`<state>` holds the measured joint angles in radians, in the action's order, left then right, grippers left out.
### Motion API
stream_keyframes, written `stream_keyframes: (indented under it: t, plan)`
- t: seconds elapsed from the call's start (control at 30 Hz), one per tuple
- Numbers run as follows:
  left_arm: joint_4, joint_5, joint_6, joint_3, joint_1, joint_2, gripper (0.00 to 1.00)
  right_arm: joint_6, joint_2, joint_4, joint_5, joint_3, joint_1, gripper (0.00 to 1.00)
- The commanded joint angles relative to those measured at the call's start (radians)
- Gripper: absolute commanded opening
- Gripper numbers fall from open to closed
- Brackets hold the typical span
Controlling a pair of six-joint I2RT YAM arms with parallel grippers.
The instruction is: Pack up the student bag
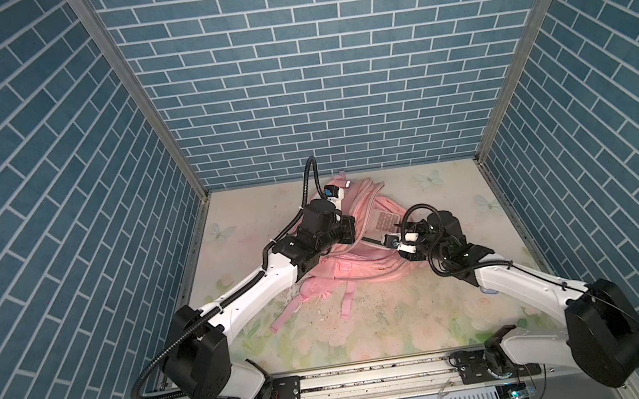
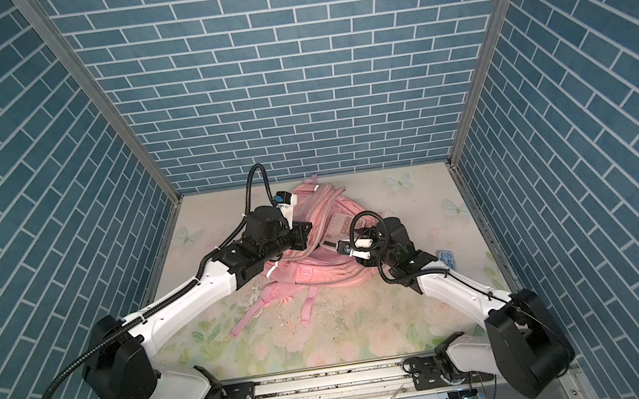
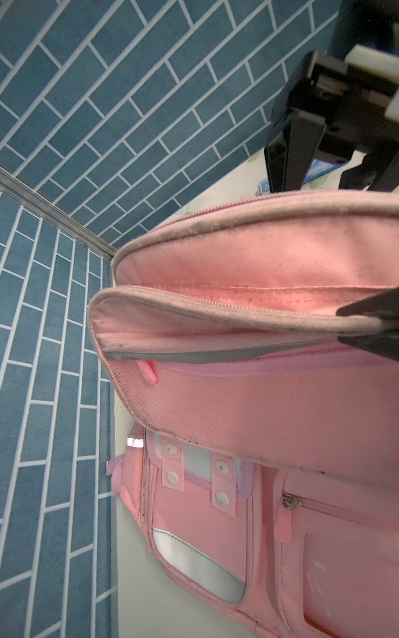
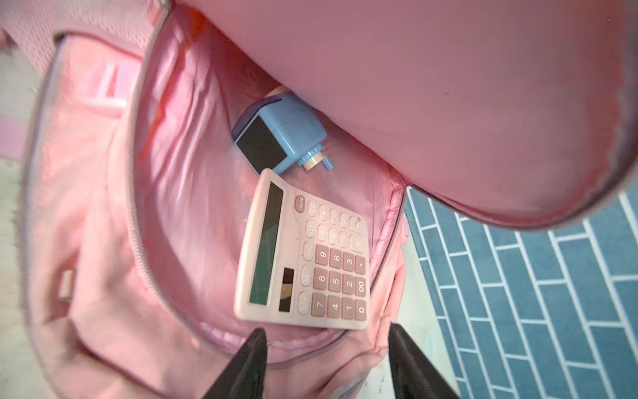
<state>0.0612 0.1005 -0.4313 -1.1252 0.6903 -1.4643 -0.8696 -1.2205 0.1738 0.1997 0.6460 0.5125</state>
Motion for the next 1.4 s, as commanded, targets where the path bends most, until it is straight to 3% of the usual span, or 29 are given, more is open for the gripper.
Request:
stream_keyframes:
  t: [0.0,0.17,0.33,0.57,0.73,1.1,1.37]
  plan:
    - [-0.092,0.028,-0.002,-0.024,-0.003,0.048,0.00,0.329,0.025,-0.097,0.113,-0.030,-0.050,0.53]
    - [-0.094,0.033,-0.007,-0.021,-0.004,0.042,0.00,0.731,0.004,-0.039,0.066,-0.007,-0.076,0.38]
    - [-0.095,0.037,-0.011,-0.020,-0.003,0.047,0.00,1.088,-0.134,-0.097,-0.015,0.102,-0.097,0.29]
    - [-0.096,0.041,-0.008,-0.011,-0.003,0.057,0.00,1.411,-0.335,-0.202,0.001,0.242,-0.125,0.26]
    - [-0.108,0.043,-0.013,0.007,-0.003,0.061,0.00,1.489,-0.417,-0.144,0.106,0.275,-0.126,0.36]
    - [-0.129,0.054,-0.017,0.027,-0.005,0.054,0.00,1.596,-0.542,-0.128,0.136,0.350,-0.126,0.44]
    - [-0.132,0.061,-0.014,0.034,-0.003,0.055,0.00,1.526,-0.647,-0.142,0.176,0.488,-0.081,0.44]
